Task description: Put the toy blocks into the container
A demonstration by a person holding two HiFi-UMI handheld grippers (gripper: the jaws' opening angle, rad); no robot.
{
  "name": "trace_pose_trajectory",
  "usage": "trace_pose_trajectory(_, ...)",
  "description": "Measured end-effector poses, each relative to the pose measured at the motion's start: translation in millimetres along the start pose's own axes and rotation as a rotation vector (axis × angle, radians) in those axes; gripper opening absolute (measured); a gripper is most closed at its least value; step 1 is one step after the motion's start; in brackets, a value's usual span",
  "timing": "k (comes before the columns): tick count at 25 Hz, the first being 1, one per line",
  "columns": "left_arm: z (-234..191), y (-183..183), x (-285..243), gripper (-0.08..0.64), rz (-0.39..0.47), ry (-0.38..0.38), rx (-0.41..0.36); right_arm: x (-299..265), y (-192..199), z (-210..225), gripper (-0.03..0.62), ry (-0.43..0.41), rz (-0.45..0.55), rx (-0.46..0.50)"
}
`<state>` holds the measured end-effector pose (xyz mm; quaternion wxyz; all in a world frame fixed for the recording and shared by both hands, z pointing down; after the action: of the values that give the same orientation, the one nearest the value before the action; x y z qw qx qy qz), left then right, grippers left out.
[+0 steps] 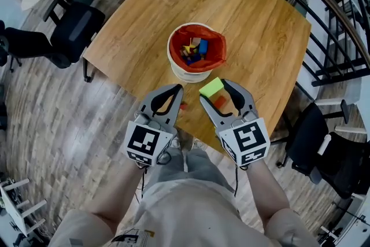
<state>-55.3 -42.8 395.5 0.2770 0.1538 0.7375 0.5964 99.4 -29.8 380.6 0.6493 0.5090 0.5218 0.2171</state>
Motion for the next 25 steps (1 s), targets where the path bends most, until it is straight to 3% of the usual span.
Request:
trace_pose_trajectory(8,8,-41,31,0.012,0.079,-0.023,-0.014,28,-47,-10,0.265,-0.01,0.138,0.016)
trace_pose_trajectory(15,5,-69,49,0.012,0.136,-0.061,-0.046,34,-70,-17,0.265,-0.018,0.199,0.014)
trace_pose_trajectory(25,-13,-79,41,0.012,0.174,-0.087,-0.062,10,-100,-13,0.264,0.016,0.23,0.045)
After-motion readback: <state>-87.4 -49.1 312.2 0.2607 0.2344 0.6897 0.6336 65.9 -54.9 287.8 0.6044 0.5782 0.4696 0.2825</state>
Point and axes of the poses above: the fingertips, and each gripper's own axes: x backward along the fingers, z to its right, y out of its underside, the point moved 7 cm from there along x, backward along the fingers, and after that the axes turned 9 degrees about y, right-handed, at the moved point
